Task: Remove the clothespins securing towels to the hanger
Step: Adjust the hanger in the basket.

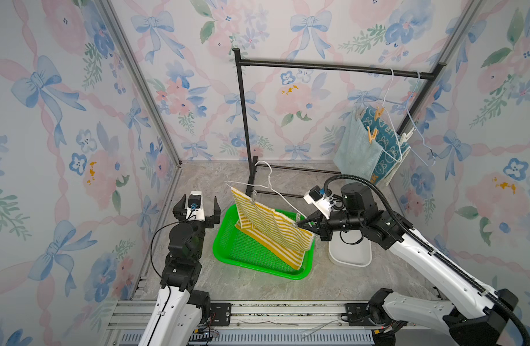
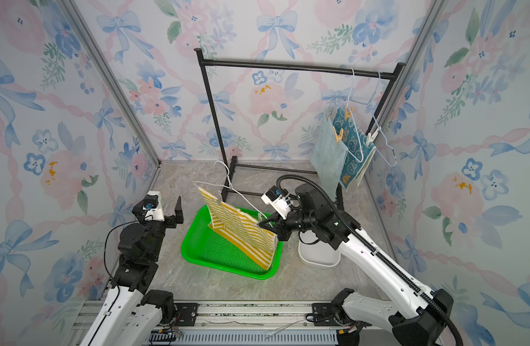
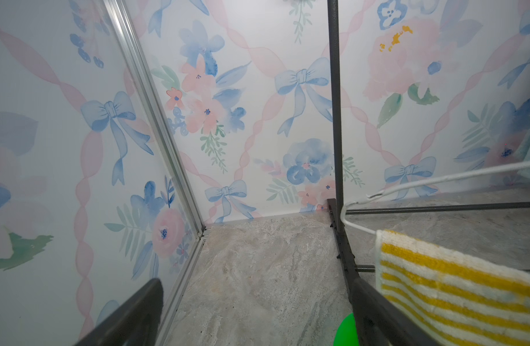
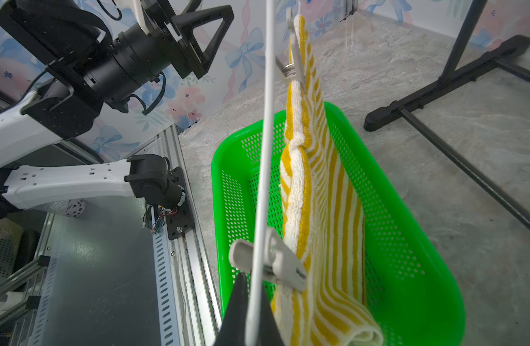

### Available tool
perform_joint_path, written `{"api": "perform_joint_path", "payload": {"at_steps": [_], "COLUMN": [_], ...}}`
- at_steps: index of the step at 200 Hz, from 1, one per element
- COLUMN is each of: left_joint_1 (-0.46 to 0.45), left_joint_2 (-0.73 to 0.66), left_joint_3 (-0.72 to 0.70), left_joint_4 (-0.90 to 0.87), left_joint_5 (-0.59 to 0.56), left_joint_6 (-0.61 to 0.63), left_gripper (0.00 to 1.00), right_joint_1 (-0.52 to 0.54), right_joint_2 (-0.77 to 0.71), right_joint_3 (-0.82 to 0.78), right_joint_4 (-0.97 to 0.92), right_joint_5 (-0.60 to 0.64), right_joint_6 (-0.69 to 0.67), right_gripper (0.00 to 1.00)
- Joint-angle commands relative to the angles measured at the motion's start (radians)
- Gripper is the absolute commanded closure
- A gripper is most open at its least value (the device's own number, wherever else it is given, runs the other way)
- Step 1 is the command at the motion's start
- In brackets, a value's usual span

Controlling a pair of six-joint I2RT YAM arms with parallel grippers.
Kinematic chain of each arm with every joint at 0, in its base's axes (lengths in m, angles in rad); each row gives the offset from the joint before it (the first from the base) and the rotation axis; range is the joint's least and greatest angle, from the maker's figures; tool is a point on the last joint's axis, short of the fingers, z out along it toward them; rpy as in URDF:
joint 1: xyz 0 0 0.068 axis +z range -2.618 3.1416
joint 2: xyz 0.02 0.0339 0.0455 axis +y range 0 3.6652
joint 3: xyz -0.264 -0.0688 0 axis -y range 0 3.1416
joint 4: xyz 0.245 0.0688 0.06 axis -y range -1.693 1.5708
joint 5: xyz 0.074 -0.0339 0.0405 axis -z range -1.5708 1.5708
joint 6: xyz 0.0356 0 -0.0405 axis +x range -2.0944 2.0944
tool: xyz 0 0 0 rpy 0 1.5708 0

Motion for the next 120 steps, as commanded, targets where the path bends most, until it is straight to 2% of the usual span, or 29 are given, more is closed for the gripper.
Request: {"api": "perform_joint_path", "payload": {"at_steps": [1,35,62,83,120], "left_joint_1": [0.007,0.007,0.003,-0.004,-0.007], "left_joint_2": [0.001,0.004,0.004,0.011,0.041], "left_joint_3": [-0.001,0.004,0.027,0.086,0.200], "left_joint_4": [0.019,0.021,0.004,-0.094,-0.250], "left_joint_5": [0.023,0.079,0.267,0.403,0.479], "left_joint_6": [-0.006,0.012,0.081,0.143,0.276], "left_gripper": [0.04,0.06,0.08,0.14,0.11], "right_joint_1": [0.011,0.009,0.007,0.003,-0.004], "right_joint_2": [0.004,0.003,0.003,0.001,0.004], "right_joint_3": [-0.062,-0.146,-0.171,-0.177,-0.192], "right_joint_4": [0.128,0.202,0.208,0.199,0.212], "right_joint_5": [-0.017,-0.023,-0.023,-0.024,-0.029], "right_joint_6": [-0.050,-0.046,-0.046,-0.050,-0.055], "right_gripper": [1.00,1.00,1.00,1.00,1.00]}}
